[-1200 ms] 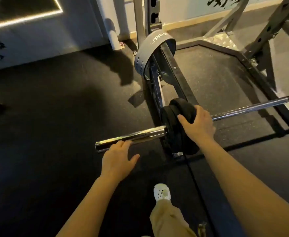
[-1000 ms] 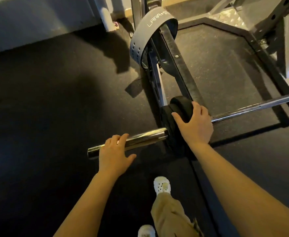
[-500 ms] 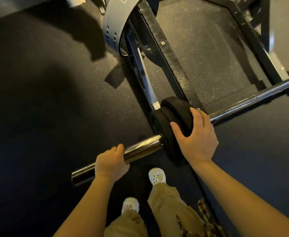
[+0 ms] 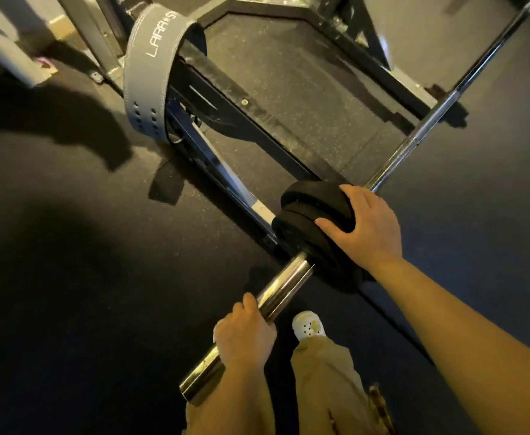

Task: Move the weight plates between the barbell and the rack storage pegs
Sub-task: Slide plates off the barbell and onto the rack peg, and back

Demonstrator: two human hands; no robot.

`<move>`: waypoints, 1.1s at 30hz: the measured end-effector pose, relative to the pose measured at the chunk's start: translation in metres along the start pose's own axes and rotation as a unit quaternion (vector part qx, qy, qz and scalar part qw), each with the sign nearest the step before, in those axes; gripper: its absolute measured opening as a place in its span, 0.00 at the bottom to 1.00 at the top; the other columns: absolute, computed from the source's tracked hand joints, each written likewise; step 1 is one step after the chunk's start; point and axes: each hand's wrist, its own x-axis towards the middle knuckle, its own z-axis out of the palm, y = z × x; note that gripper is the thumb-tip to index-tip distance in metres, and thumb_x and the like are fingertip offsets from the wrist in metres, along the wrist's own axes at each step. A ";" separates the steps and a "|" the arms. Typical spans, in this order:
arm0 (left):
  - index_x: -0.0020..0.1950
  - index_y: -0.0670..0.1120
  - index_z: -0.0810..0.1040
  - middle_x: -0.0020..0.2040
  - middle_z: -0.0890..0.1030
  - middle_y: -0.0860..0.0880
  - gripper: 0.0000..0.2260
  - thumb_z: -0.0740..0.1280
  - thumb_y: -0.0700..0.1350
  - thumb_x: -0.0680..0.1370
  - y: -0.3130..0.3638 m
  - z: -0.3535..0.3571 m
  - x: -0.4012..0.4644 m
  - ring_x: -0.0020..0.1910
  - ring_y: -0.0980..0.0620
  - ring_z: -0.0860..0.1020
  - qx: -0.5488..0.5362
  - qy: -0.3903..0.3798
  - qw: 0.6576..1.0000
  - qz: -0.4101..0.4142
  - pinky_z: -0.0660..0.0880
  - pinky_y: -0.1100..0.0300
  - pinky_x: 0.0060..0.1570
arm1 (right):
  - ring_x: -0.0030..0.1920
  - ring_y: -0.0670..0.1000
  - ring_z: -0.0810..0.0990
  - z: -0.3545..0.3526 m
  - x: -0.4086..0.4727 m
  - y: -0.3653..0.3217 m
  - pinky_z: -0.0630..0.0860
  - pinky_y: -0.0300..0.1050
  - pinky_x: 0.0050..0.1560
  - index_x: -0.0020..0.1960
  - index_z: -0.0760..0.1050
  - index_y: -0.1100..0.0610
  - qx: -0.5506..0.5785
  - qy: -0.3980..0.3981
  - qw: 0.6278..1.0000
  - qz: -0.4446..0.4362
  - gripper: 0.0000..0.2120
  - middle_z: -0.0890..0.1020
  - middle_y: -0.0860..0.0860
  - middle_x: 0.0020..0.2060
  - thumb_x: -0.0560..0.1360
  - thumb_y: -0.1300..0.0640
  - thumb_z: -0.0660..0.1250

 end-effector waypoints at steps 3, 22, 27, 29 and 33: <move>0.62 0.52 0.66 0.51 0.76 0.54 0.21 0.67 0.57 0.74 0.000 0.000 0.002 0.47 0.55 0.77 -0.001 -0.024 1.000 -0.005 0.77 0.56 0.50 | 0.72 0.57 0.62 -0.006 -0.005 -0.008 0.62 0.60 0.69 0.73 0.61 0.50 -0.013 0.013 1.000 0.010 0.40 0.65 0.53 0.71 0.68 0.28 0.58; 0.53 0.53 0.68 0.44 0.76 0.55 0.16 0.69 0.58 0.73 0.007 0.013 0.009 0.39 0.58 0.76 0.043 0.018 0.998 -0.045 0.76 0.61 0.41 | 0.75 0.59 0.57 0.036 -0.030 -0.034 0.44 0.58 0.75 0.70 0.67 0.61 -0.199 0.024 0.965 -0.168 0.23 0.65 0.59 0.73 0.76 0.59 0.63; 0.55 0.53 0.67 0.44 0.74 0.55 0.18 0.69 0.58 0.72 0.007 0.014 0.009 0.41 0.57 0.75 0.050 0.011 0.997 -0.062 0.73 0.61 0.41 | 0.76 0.59 0.56 0.033 -0.016 -0.058 0.45 0.57 0.74 0.68 0.69 0.61 -0.224 -0.005 0.960 -0.169 0.20 0.64 0.60 0.73 0.77 0.59 0.58; 0.55 0.53 0.67 0.44 0.74 0.55 0.18 0.69 0.58 0.72 0.007 0.015 0.007 0.40 0.57 0.74 0.057 0.015 0.996 -0.060 0.70 0.62 0.40 | 0.76 0.59 0.56 0.034 -0.013 -0.062 0.43 0.57 0.74 0.70 0.67 0.61 -0.230 -0.026 0.959 -0.166 0.21 0.65 0.59 0.73 0.78 0.57 0.56; 0.54 0.52 0.67 0.45 0.75 0.54 0.18 0.70 0.59 0.72 0.008 0.016 0.007 0.40 0.57 0.75 0.068 0.025 0.996 -0.060 0.72 0.62 0.40 | 0.73 0.58 0.63 0.035 -0.015 -0.060 0.46 0.55 0.75 0.69 0.69 0.61 -0.204 -0.023 0.966 -0.158 0.21 0.71 0.59 0.69 0.77 0.58 0.53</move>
